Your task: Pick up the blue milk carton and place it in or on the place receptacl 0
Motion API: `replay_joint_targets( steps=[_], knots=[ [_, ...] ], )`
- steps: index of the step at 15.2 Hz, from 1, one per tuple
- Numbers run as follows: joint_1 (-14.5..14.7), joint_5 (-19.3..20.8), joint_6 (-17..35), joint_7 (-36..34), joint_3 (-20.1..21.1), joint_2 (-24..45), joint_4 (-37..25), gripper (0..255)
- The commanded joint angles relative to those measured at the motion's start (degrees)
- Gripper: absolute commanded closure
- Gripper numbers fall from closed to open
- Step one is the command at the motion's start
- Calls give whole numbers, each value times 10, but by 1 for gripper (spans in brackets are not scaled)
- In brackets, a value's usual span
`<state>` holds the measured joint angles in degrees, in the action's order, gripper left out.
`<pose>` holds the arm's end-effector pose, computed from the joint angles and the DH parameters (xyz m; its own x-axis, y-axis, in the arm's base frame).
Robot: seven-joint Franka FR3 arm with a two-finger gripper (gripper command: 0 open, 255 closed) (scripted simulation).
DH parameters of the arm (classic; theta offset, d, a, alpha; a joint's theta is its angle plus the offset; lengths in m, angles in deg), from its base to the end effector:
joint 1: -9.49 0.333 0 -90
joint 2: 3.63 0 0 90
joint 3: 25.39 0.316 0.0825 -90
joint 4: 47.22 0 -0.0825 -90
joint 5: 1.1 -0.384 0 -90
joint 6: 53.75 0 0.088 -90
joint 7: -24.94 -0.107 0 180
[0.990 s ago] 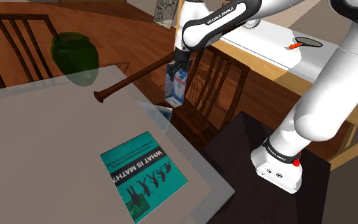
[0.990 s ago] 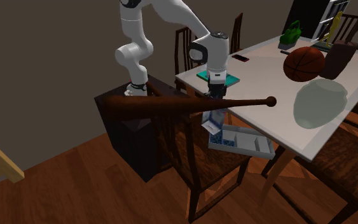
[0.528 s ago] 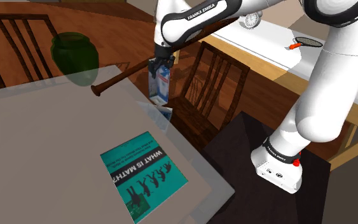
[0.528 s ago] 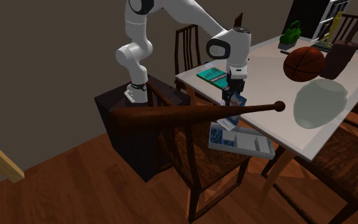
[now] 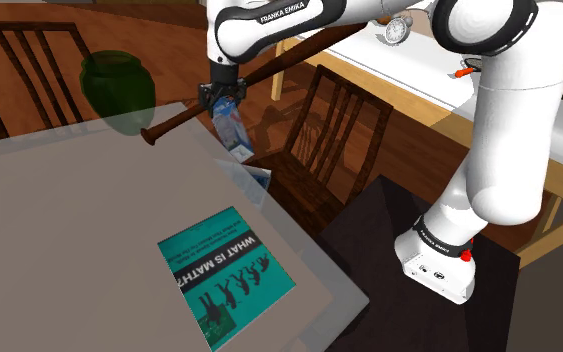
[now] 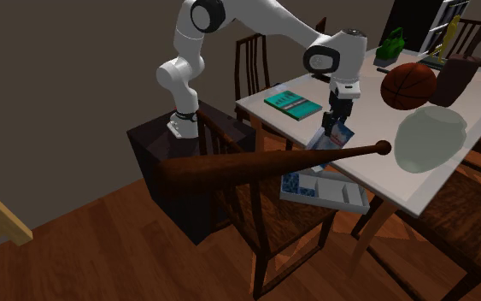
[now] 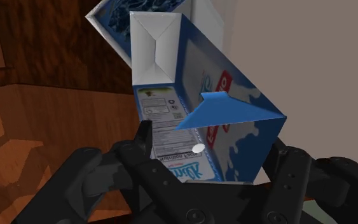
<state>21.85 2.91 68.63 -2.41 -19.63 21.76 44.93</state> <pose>0.6549 0.2020 0.3808 0.9867 -0.1377 0.0858 -0.1363 -0.9904 -0.0229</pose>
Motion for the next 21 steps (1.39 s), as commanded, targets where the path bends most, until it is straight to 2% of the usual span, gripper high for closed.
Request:
replay_joint_targets(
  steps=[1,21],
  knots=[
    [5,0,6,-4,2,12,-7,255],
    [8,12,125,-12,-4,86,37,255]
  ],
)
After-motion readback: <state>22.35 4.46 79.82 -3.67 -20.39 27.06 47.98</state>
